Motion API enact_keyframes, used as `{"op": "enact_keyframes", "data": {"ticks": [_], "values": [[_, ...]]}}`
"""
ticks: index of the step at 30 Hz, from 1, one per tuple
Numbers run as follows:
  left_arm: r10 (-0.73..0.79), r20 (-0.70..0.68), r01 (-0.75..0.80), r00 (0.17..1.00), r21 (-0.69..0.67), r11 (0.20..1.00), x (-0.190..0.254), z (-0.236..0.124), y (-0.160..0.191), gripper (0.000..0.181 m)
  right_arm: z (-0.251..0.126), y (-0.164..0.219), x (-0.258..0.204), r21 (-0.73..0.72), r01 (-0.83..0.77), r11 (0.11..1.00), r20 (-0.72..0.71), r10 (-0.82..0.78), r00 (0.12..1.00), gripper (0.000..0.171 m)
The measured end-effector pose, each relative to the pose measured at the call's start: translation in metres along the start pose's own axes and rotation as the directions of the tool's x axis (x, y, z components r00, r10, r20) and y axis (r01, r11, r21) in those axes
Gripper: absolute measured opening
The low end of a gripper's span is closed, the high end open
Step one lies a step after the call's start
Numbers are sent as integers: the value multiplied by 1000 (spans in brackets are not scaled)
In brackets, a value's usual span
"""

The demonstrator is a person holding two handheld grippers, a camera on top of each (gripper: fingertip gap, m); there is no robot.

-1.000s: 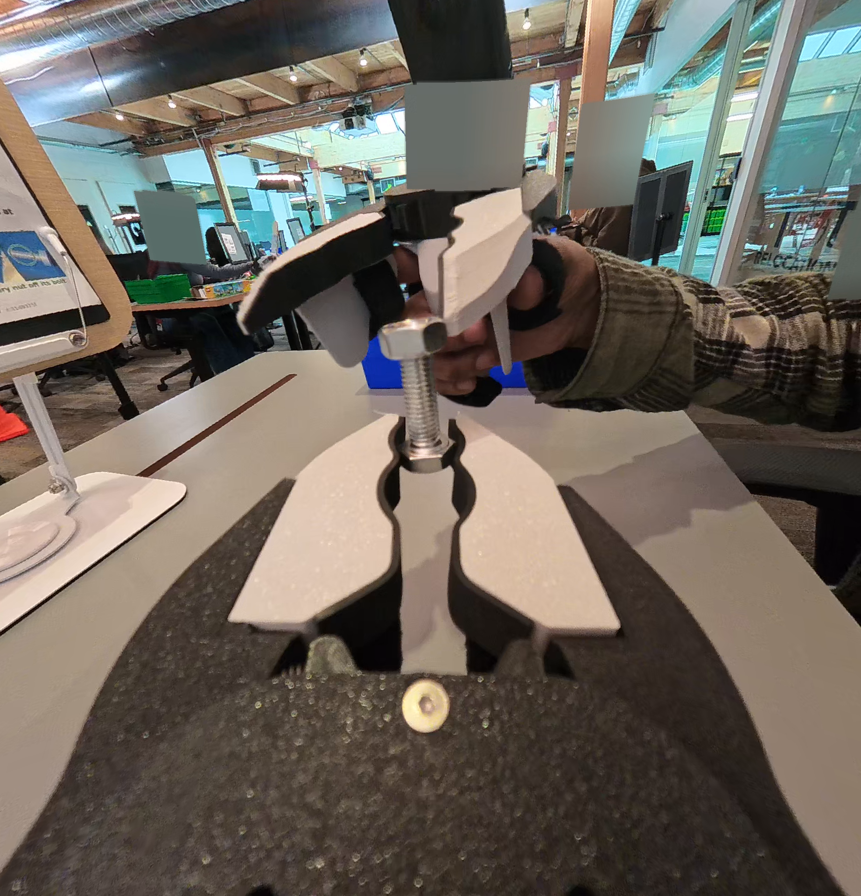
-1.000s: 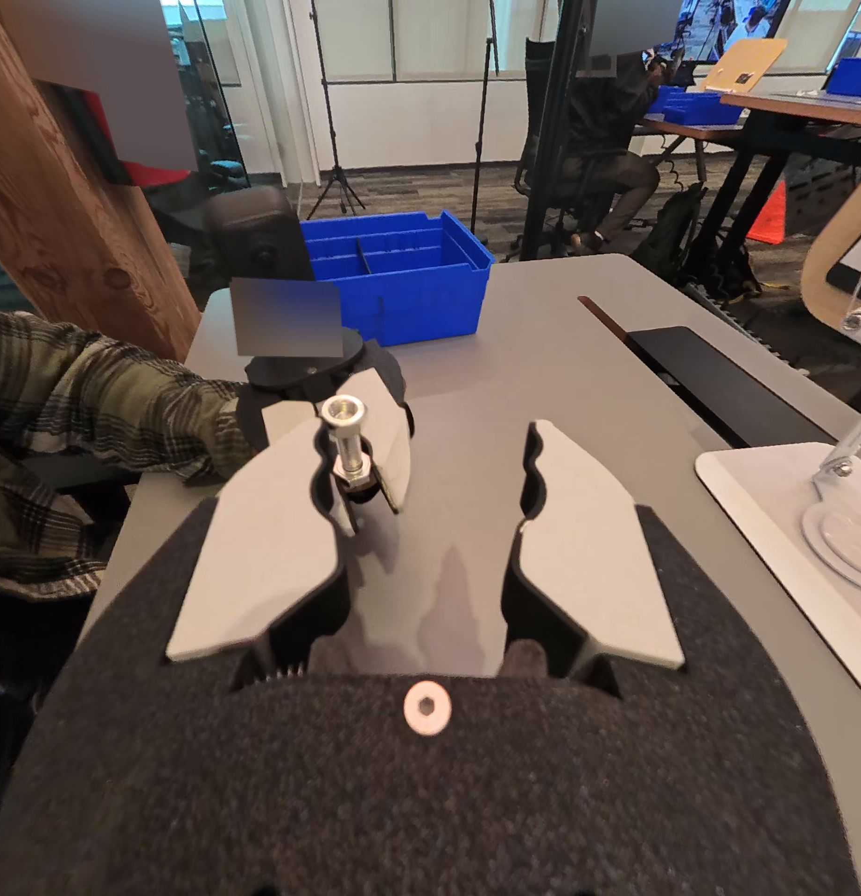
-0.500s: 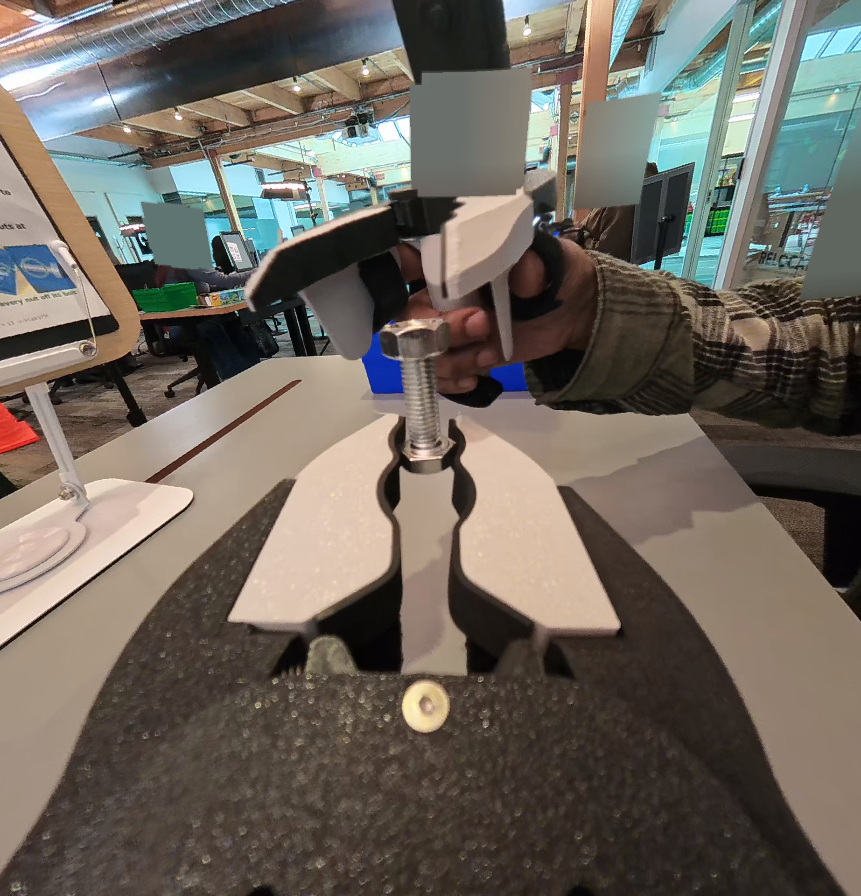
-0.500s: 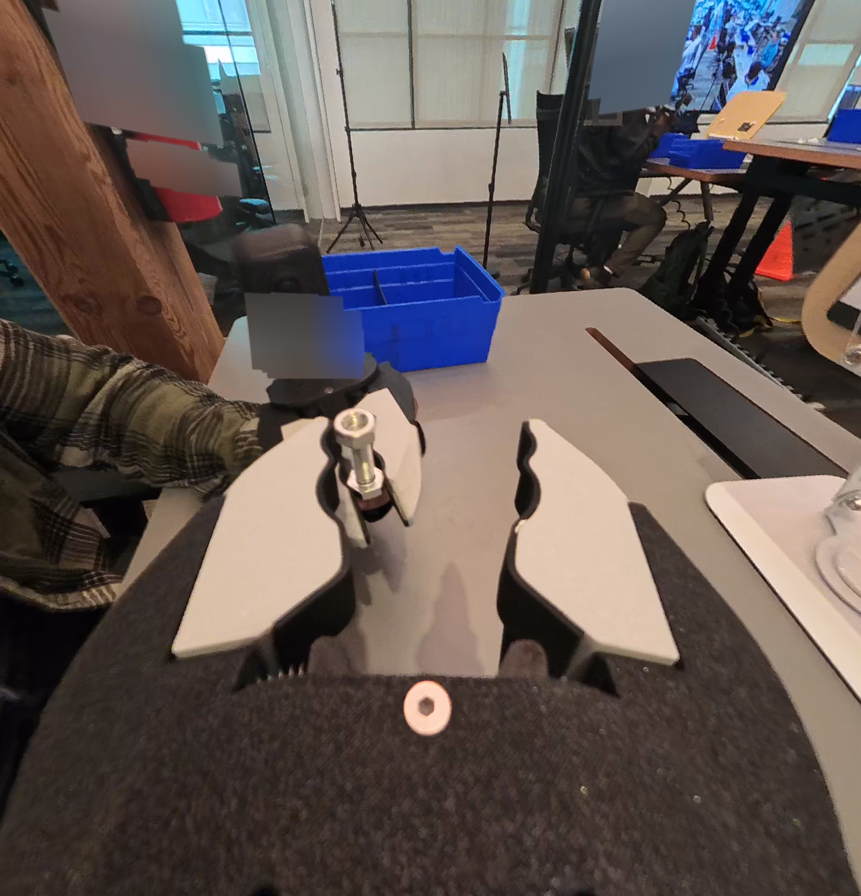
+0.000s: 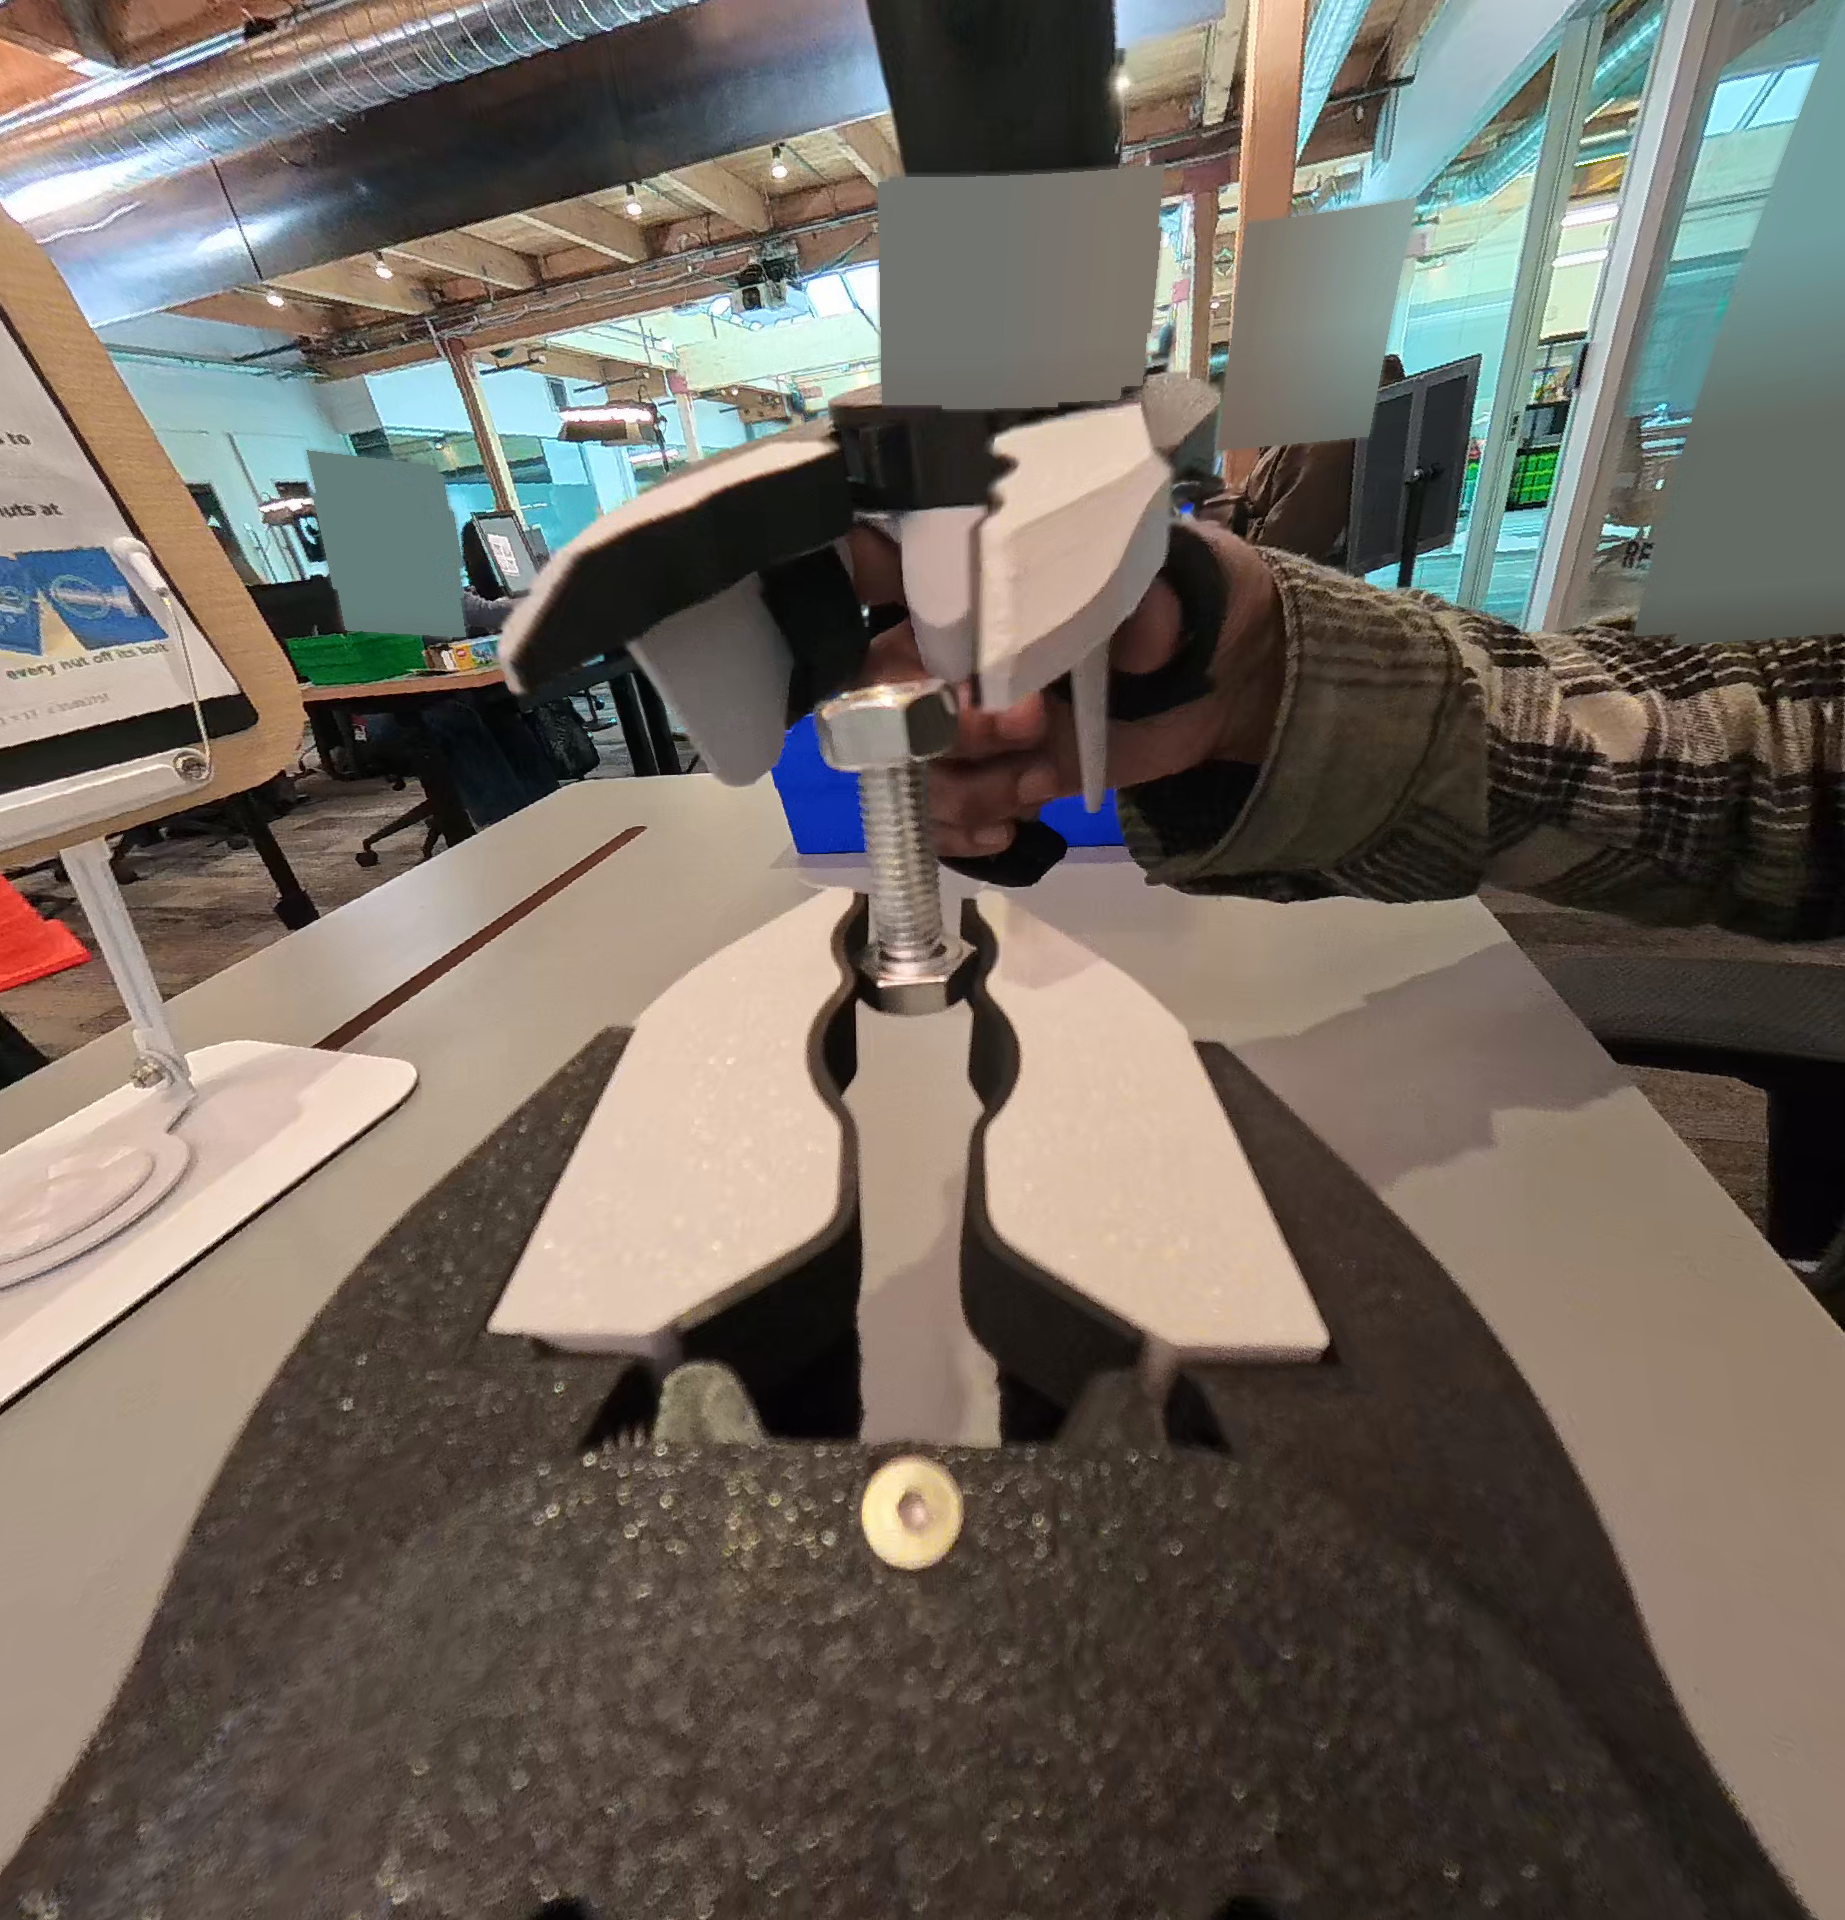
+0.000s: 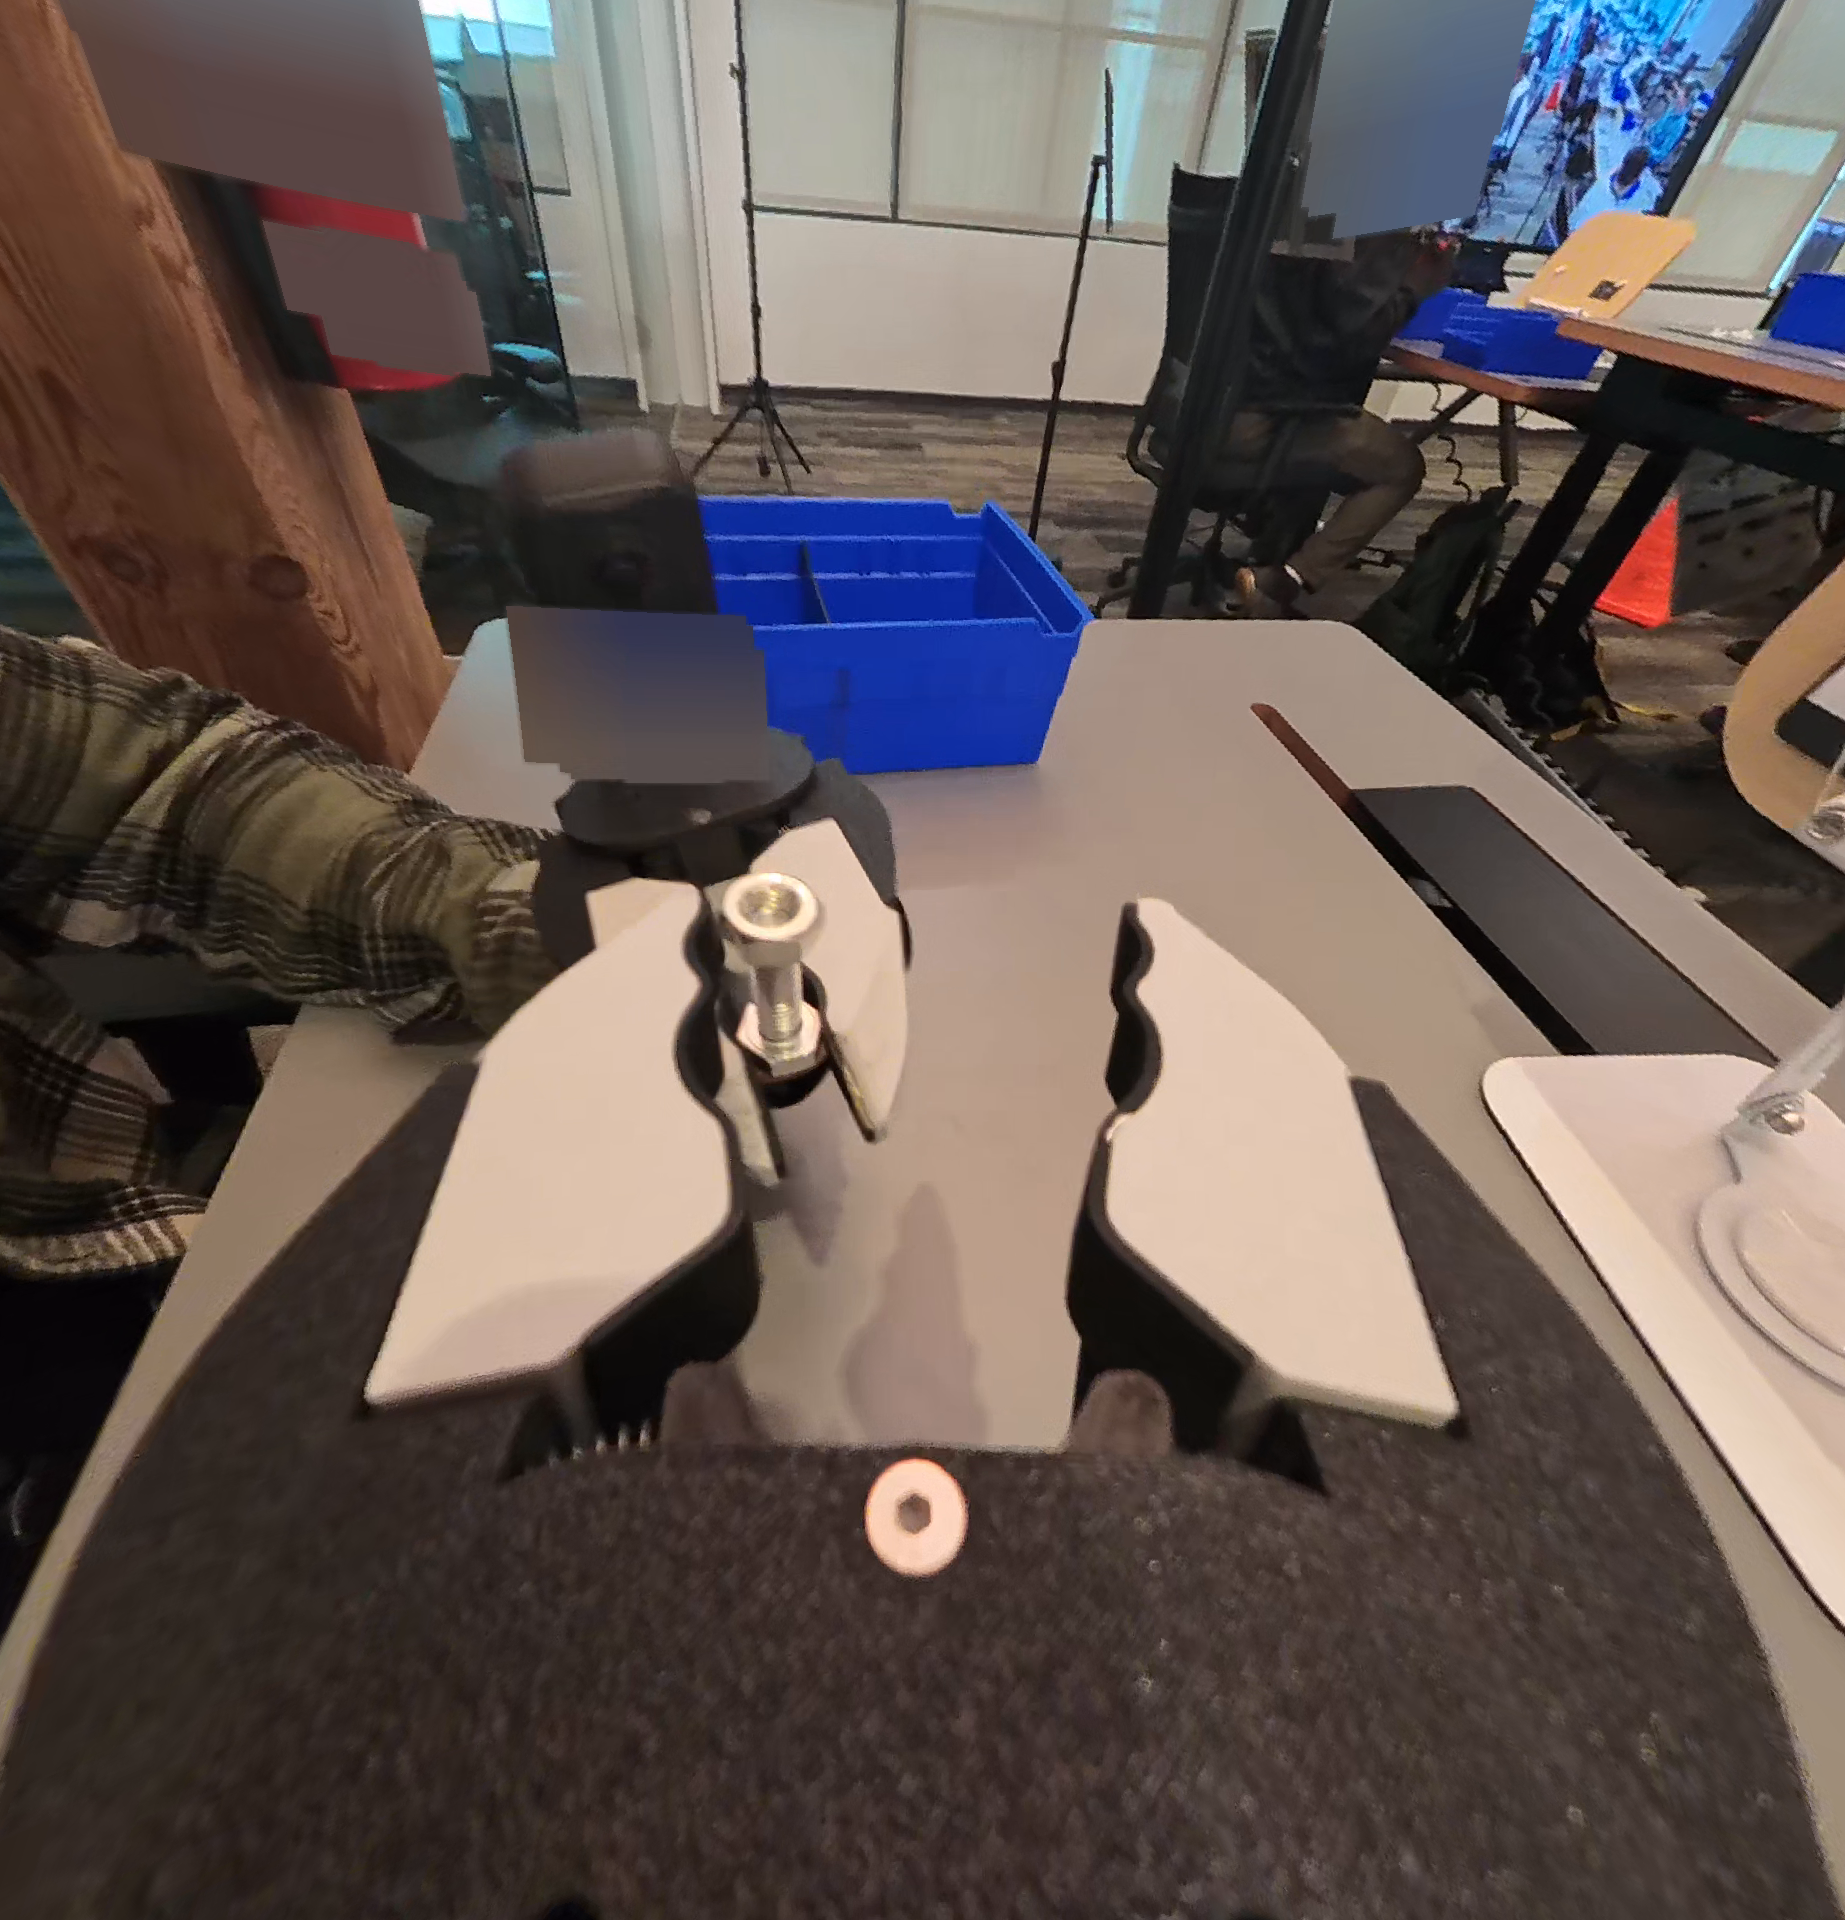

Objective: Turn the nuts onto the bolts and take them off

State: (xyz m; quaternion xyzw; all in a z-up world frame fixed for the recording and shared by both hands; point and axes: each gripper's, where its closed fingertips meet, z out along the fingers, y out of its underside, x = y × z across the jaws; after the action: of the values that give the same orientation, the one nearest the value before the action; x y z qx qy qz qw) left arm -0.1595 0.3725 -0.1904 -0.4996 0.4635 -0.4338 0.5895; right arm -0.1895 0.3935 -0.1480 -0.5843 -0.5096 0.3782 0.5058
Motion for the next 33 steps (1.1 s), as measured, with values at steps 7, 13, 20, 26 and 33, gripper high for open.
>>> {"op": "enact_keyframes", "data": {"ticks": [7, 13, 20, 26, 33], "values": [[2, 2, -2, 1000, 13, 1000, -1, -1, -3, 16, -6, -4, -2, 36, -18, 999, 27, 17, 999, 71], [10, 2, -10, 1000, 11, 1000, 1, -1, -3, 16, -1, -1, 1, 2, 4, 1000, 8, -4, 1000, 73], [14, 4, -14, 1000, 22, 1000, 0, -2, -5, 16, -4, -5, -6, 4, -4, 1000, 28, 4, 1000, 74], [30, 34, -30, 999, 0, 1000, -4, -2, -2, 16, -16, 1, -10, -190, -51, 980, 27, 57, 998, 50], [72, 69, -68, 995, -61, 996, -6, 2, 7, 16, -22, 7, -17, -512, -178, 840, -18, 197, 980, 47]]}}
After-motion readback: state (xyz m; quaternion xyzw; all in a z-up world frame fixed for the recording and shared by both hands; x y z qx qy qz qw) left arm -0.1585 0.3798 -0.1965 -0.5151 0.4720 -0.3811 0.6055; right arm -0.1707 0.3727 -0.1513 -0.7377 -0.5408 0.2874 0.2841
